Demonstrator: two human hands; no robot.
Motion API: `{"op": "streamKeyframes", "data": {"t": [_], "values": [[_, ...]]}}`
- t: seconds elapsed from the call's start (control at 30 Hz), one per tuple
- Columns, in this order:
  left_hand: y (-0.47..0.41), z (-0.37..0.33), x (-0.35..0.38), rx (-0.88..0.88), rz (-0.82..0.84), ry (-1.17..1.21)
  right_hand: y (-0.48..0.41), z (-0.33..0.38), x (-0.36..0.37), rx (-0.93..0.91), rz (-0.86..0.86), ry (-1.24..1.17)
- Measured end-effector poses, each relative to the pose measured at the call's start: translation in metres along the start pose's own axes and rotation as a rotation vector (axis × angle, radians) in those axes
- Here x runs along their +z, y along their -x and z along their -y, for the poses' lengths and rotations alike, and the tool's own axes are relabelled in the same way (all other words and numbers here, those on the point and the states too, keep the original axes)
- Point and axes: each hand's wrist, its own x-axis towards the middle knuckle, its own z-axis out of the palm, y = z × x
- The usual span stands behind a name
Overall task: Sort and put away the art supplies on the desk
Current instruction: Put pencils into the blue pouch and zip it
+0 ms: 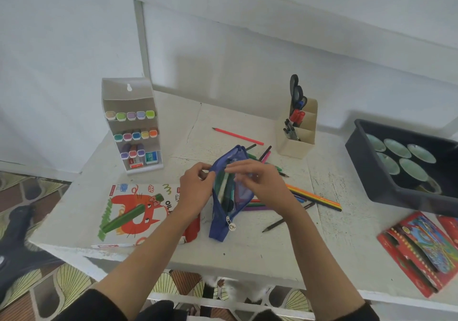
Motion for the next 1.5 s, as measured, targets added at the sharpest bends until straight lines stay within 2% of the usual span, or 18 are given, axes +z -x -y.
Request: {"op": "streamKeyframes", "data": {"t": [0.1,0.23,0.33,0.4,0.57,0.67,0.77,1.0,1.27,1.5], "values": [[0.002,0.000,-0.001,-0.013,0.014,0.006,0.000,-0.007,-0.011,0.080,-0.182,-0.056],[0.003,-0.001,-0.003,-0.020,0.011,-0.004,-0.008,-0.034,-0.033,0.292,-0.397,-0.067],[0.005,-0.001,-0.004,-0.024,0.010,-0.021,-0.020,-0.065,-0.046,0.466,-0.466,0.120],[0.005,-0.001,-0.004,-0.024,0.011,-0.032,-0.030,-0.085,-0.050,0.519,-0.458,0.257],[0.005,-0.002,-0.007,-0.015,0.008,-0.043,-0.048,-0.119,-0.048,0.557,-0.228,0.468],[0.004,-0.001,-0.008,-0.017,0.001,-0.046,-0.049,-0.126,-0.043,0.536,-0.237,0.533],[0.004,0.000,-0.008,-0.022,-0.005,-0.057,-0.046,-0.127,-0.043,0.531,-0.310,0.479],[0.006,-0.003,-0.002,0.010,-0.027,-0.049,-0.023,-0.120,-0.063,0.453,-0.549,0.127],[0.012,-0.011,0.009,0.029,-0.082,-0.004,0.005,-0.118,-0.091,0.463,-0.812,-0.162],[0.012,-0.013,0.015,0.027,-0.100,0.023,0.003,-0.094,-0.100,0.386,-0.933,-0.338]]}}
